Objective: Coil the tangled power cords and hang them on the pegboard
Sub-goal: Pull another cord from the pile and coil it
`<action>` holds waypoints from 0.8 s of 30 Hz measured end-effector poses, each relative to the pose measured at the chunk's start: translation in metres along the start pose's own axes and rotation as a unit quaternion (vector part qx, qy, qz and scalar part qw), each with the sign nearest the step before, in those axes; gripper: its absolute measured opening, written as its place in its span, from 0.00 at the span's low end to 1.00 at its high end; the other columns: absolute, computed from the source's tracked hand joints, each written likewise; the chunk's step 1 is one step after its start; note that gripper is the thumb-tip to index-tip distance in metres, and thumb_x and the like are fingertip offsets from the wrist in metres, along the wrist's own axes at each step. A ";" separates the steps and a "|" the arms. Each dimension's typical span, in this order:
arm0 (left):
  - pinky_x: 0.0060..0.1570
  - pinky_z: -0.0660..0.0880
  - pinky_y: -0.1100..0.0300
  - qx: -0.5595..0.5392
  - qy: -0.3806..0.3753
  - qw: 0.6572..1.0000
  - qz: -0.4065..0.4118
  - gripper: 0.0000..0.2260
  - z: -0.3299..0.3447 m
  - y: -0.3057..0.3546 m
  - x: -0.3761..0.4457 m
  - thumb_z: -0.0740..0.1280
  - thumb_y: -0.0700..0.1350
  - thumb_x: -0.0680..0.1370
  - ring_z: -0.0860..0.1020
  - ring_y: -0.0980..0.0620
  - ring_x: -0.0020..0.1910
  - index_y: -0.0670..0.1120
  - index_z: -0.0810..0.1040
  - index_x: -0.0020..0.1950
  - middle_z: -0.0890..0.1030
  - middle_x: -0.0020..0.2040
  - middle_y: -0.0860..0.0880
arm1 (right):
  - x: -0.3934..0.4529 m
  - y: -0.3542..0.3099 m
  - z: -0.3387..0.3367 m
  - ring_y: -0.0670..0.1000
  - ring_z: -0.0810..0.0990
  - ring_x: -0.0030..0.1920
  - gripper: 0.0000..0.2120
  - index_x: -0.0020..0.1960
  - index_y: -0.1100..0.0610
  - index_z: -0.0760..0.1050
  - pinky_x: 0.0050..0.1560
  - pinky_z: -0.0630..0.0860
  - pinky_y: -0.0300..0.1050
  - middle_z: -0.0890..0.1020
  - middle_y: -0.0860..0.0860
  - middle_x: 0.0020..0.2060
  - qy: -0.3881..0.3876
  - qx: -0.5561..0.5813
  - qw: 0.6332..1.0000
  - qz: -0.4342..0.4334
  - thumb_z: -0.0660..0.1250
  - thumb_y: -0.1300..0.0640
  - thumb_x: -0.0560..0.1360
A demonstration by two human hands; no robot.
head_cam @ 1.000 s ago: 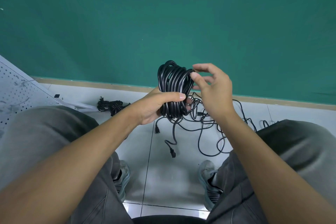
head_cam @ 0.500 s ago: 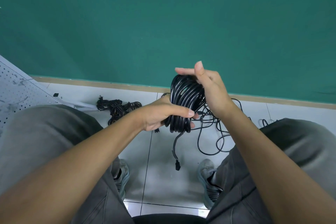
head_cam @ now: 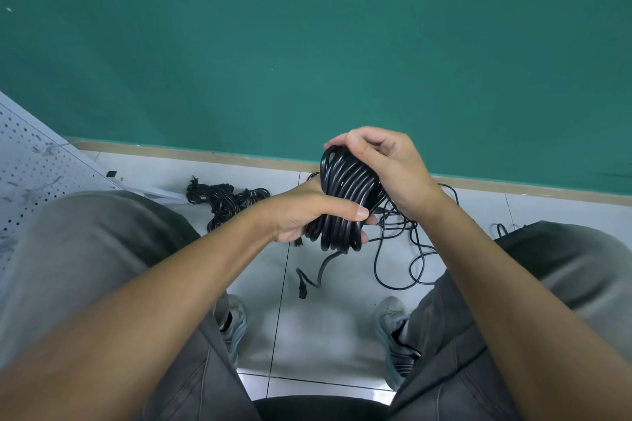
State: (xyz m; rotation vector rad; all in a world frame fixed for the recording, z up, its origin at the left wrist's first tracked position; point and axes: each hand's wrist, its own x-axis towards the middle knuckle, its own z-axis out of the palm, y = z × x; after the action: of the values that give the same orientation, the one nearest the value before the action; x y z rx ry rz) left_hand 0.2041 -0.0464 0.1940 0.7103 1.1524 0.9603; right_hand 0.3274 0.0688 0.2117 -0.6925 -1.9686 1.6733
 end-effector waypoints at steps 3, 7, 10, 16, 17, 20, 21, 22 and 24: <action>0.50 0.83 0.43 -0.016 -0.006 1.000 0.002 0.24 0.000 0.000 0.000 0.71 0.39 0.72 0.85 0.38 0.45 0.39 0.73 0.67 0.86 0.48 0.42 | 0.001 -0.003 -0.002 0.50 0.85 0.50 0.18 0.55 0.58 0.85 0.56 0.80 0.43 0.87 0.54 0.50 -0.002 -0.015 1.000 0.026 0.60 0.49 0.85; 0.50 0.83 0.42 -0.018 0.001 1.000 -0.006 0.24 0.003 -0.002 0.000 0.71 0.39 0.71 0.85 0.39 0.44 0.39 0.73 0.67 0.86 0.48 0.41 | 0.003 -0.005 -0.001 0.48 0.84 0.46 0.15 0.48 0.58 0.86 0.53 0.78 0.43 0.86 0.50 0.44 0.008 -0.075 0.997 0.003 0.66 0.49 0.82; 0.58 0.78 0.31 -0.022 0.003 1.000 0.002 0.26 0.002 -0.003 0.001 0.73 0.38 0.71 0.82 0.34 0.51 0.38 0.72 0.68 0.85 0.51 0.39 | 0.006 -0.003 0.000 0.59 0.83 0.42 0.19 0.41 0.61 0.82 0.50 0.80 0.54 0.85 0.57 0.40 0.014 -0.087 0.996 -0.007 0.70 0.46 0.80; 0.51 0.82 0.42 -0.007 -0.005 1.000 -0.002 0.25 0.001 0.001 0.000 0.72 0.38 0.71 0.84 0.39 0.45 0.39 0.73 0.67 0.85 0.50 0.41 | 0.006 -0.010 -0.001 0.49 0.73 0.32 0.20 0.36 0.63 0.73 0.38 0.72 0.42 0.76 0.53 0.30 -0.010 -0.059 0.998 0.026 0.77 0.50 0.74; 0.47 0.83 0.45 0.003 -0.001 1.000 -0.001 0.24 0.001 0.002 0.000 0.72 0.38 0.71 0.84 0.40 0.45 0.39 0.74 0.66 0.85 0.49 0.41 | 0.006 -0.010 -0.002 0.49 0.74 0.32 0.19 0.37 0.63 0.73 0.37 0.73 0.42 0.78 0.54 0.31 -0.022 -0.037 0.998 0.048 0.78 0.51 0.72; 0.41 0.83 0.50 0.030 0.008 1.000 0.006 0.21 0.002 0.001 0.001 0.73 0.37 0.69 0.85 0.41 0.44 0.41 0.77 0.62 0.86 0.49 0.42 | 0.004 -0.008 -0.003 0.52 0.80 0.39 0.16 0.40 0.62 0.74 0.45 0.78 0.48 0.84 0.63 0.42 -0.043 -0.012 0.995 0.094 0.80 0.56 0.70; 0.40 0.83 0.51 0.031 0.008 0.999 0.007 0.21 0.002 0.000 0.001 0.73 0.37 0.69 0.85 0.41 0.44 0.41 0.77 0.62 0.86 0.49 0.42 | 0.003 -0.007 -0.003 0.52 0.82 0.40 0.14 0.40 0.61 0.74 0.47 0.79 0.48 0.86 0.62 0.45 -0.042 -0.010 0.994 0.099 0.80 0.59 0.71; 0.41 0.82 0.51 0.031 0.009 0.999 0.007 0.22 0.002 0.000 0.001 0.73 0.36 0.69 0.85 0.41 0.44 0.41 0.77 0.62 0.86 0.49 0.41 | 0.002 -0.006 -0.003 0.50 0.83 0.41 0.13 0.41 0.61 0.74 0.48 0.80 0.45 0.86 0.60 0.46 -0.039 -0.007 0.994 0.100 0.79 0.61 0.71; 0.43 0.83 0.51 0.042 0.015 0.999 0.005 0.23 0.002 -0.003 0.001 0.74 0.36 0.69 0.85 0.41 0.44 0.37 0.77 0.63 0.84 0.50 0.40 | 0.001 -0.003 -0.002 0.50 0.84 0.42 0.12 0.41 0.61 0.74 0.49 0.82 0.44 0.87 0.59 0.47 -0.032 -0.007 0.994 0.100 0.79 0.64 0.71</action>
State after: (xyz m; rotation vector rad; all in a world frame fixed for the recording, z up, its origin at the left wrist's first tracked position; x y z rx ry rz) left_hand 0.2066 -0.0463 0.1913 0.7718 1.2224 0.9394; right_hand 0.3274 0.0707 0.2151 -0.8771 -2.0122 1.8203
